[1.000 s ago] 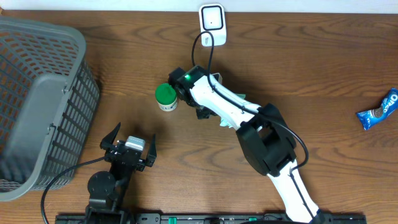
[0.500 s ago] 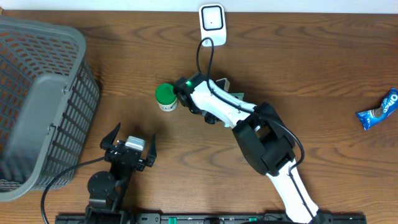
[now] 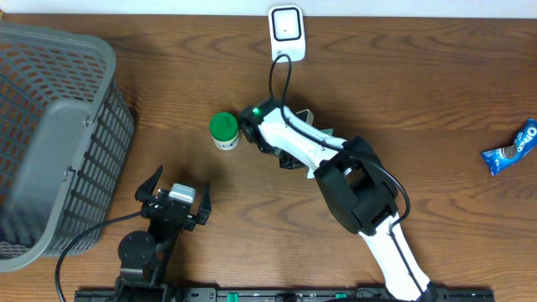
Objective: Scan the item barcode
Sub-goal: 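Move the right gripper over the light-green wipes pack, then grasp the wipes pack with the right gripper and lift it, then carry the wipes pack to the scanner and hold it there, then carry the wipes pack to the right side and release it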
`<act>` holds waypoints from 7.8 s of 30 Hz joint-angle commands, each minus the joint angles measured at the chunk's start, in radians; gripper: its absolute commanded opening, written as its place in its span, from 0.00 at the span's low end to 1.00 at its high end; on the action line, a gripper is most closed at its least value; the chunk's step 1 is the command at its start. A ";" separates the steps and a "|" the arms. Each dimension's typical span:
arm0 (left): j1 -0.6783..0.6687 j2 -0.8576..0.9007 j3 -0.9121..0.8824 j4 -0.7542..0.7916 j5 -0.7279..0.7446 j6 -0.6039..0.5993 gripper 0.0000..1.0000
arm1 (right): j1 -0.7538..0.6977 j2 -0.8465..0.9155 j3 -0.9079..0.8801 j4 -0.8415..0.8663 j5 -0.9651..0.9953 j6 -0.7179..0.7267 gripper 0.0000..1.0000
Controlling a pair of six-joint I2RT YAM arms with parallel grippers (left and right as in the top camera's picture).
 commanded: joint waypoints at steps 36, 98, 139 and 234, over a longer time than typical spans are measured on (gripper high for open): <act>0.001 -0.002 -0.029 -0.011 0.010 0.016 0.98 | -0.382 -0.011 0.047 -0.232 -1.714 -2.086 0.01; 0.001 -0.002 -0.029 -0.011 0.010 0.016 0.98 | -0.160 -0.510 0.047 0.602 -0.145 -0.996 0.01; 0.001 -0.002 -0.029 -0.011 0.010 0.016 0.98 | -0.281 0.144 0.049 1.735 0.140 -1.728 0.01; 0.001 -0.002 -0.029 -0.011 0.010 0.016 0.98 | -0.579 -0.155 0.244 0.439 0.374 -1.235 0.01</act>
